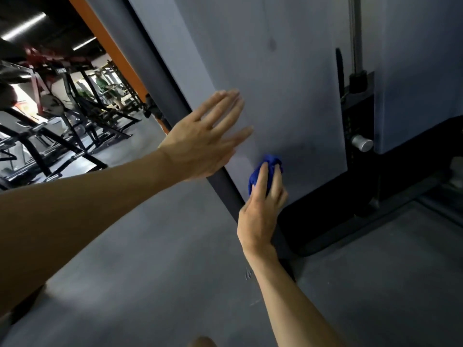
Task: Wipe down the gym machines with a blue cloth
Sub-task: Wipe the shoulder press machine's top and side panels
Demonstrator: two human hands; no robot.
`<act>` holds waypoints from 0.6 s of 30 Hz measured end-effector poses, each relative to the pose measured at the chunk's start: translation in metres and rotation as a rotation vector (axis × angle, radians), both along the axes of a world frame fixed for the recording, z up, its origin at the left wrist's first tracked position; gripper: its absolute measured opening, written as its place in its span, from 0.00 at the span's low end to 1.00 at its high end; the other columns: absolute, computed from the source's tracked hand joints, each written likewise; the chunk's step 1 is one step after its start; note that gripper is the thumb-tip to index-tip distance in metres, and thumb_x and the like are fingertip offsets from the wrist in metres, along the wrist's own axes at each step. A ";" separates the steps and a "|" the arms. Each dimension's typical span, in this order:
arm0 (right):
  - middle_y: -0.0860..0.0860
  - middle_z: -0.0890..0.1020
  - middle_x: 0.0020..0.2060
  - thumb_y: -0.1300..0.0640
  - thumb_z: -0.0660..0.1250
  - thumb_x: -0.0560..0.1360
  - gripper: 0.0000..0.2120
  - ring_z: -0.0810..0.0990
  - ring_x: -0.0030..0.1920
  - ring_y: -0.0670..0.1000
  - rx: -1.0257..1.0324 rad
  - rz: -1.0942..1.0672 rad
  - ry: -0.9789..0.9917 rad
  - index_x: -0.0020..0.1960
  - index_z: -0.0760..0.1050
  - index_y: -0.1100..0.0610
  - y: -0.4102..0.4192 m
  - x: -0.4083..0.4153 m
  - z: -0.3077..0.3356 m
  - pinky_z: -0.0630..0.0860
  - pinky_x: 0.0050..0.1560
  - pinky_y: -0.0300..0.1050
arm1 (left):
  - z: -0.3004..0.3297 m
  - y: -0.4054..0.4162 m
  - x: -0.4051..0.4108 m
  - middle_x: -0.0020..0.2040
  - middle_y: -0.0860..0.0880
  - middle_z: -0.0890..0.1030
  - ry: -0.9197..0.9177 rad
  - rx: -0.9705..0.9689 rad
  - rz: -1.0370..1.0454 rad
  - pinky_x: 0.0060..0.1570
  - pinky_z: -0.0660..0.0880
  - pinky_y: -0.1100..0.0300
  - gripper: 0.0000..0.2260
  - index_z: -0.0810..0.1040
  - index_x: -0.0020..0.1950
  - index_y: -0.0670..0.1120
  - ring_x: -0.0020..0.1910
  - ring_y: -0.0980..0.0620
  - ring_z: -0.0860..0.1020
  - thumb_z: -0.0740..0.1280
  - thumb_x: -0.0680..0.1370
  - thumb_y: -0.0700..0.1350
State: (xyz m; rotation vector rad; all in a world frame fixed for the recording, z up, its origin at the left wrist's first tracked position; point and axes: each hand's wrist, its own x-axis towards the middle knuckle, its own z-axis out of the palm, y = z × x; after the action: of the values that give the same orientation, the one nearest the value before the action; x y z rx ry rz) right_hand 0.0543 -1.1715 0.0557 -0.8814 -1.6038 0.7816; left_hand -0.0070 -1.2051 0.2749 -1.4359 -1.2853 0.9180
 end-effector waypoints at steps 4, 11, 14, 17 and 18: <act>0.64 0.61 0.79 0.74 0.62 0.77 0.33 0.69 0.65 0.67 -0.359 0.001 -0.033 0.80 0.63 0.61 -0.027 0.007 -0.059 0.74 0.63 0.62 | 0.000 0.003 0.005 0.76 0.33 0.68 0.082 0.011 -0.012 0.79 0.56 0.41 0.22 0.70 0.78 0.49 0.77 0.33 0.64 0.55 0.86 0.55; 0.58 0.62 0.80 0.77 0.62 0.70 0.38 0.69 0.66 0.63 -0.040 0.064 0.107 0.78 0.67 0.59 0.013 0.005 0.030 0.69 0.66 0.55 | -0.002 0.044 0.017 0.71 0.47 0.73 0.170 -0.071 -0.043 0.59 0.70 0.54 0.22 0.68 0.77 0.52 0.67 0.44 0.72 0.53 0.84 0.55; 0.55 0.59 0.81 0.75 0.59 0.73 0.37 0.69 0.66 0.62 0.019 0.050 0.066 0.80 0.65 0.56 0.021 0.003 0.015 0.71 0.68 0.57 | -0.007 0.067 0.023 0.83 0.45 0.62 0.165 -0.122 -0.041 0.72 0.66 0.52 0.26 0.60 0.83 0.52 0.81 0.40 0.61 0.49 0.85 0.55; 0.59 0.59 0.81 0.73 0.56 0.74 0.36 0.71 0.62 0.65 -0.305 -0.045 0.052 0.81 0.63 0.56 0.014 0.003 -0.036 0.70 0.65 0.60 | -0.007 0.084 0.028 0.86 0.42 0.46 0.110 -0.166 0.031 0.82 0.49 0.47 0.27 0.46 0.86 0.50 0.84 0.38 0.44 0.42 0.86 0.54; 0.61 0.59 0.81 0.72 0.56 0.76 0.34 0.71 0.61 0.66 -0.417 -0.062 0.059 0.81 0.63 0.57 0.012 0.002 -0.042 0.69 0.64 0.60 | -0.008 0.086 0.028 0.85 0.41 0.41 0.103 -0.182 0.061 0.83 0.44 0.45 0.28 0.41 0.85 0.49 0.84 0.38 0.40 0.40 0.86 0.55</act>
State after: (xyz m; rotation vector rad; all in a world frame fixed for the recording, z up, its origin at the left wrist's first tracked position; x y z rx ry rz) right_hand 0.0565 -1.1596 0.0137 -1.1856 -1.3761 1.1103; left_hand 0.0211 -1.1188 0.2673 -1.4745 -1.1992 1.1593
